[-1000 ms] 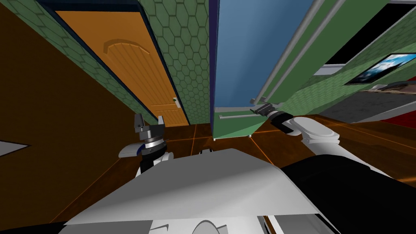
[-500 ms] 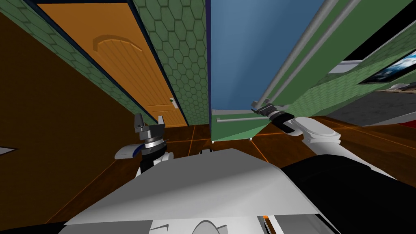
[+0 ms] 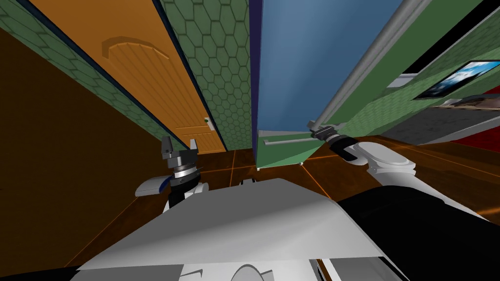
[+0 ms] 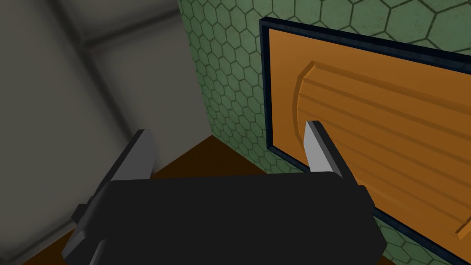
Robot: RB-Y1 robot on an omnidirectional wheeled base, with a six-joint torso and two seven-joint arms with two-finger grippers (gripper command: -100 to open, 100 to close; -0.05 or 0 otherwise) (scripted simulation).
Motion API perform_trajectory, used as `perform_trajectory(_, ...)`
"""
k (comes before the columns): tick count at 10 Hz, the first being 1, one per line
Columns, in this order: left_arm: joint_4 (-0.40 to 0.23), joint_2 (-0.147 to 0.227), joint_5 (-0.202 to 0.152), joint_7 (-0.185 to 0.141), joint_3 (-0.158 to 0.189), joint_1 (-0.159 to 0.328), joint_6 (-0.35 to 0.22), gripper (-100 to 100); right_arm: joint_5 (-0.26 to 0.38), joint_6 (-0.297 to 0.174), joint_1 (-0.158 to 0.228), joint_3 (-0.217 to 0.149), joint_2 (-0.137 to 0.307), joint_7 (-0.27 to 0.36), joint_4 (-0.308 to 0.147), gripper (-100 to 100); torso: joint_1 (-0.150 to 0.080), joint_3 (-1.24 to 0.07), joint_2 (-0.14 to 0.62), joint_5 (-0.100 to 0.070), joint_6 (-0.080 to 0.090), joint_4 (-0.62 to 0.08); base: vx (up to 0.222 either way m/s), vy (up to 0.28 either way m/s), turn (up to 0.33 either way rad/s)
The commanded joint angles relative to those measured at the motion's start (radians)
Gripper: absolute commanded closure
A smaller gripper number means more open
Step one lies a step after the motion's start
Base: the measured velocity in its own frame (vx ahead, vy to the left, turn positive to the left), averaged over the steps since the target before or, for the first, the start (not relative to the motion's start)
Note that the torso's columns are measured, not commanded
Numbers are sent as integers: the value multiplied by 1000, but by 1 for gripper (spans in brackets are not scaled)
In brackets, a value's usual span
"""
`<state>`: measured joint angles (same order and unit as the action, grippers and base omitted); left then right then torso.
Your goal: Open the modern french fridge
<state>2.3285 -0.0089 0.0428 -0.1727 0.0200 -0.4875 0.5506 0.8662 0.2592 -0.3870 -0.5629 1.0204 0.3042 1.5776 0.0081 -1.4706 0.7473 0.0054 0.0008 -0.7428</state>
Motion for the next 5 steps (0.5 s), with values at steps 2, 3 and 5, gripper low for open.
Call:
perform_trajectory(2,0,0,0,0,0,0,0,0,-2,-44,-9,-19,15,-8,-45,100,1,-2,-4,1,2,0,-13,284,-121)
perform_trajectory(3,0,0,0,0,0,0,0,0,-3,-55,-13,-25,18,-9,-58,100,-1,-4,-6,3,1,0,-38,244,-129)
perform_trajectory(5,0,0,0,0,0,0,0,0,-4,-76,-20,-36,23,-11,-85,100,-2,-3,-4,1,0,0,-30,250,-112)
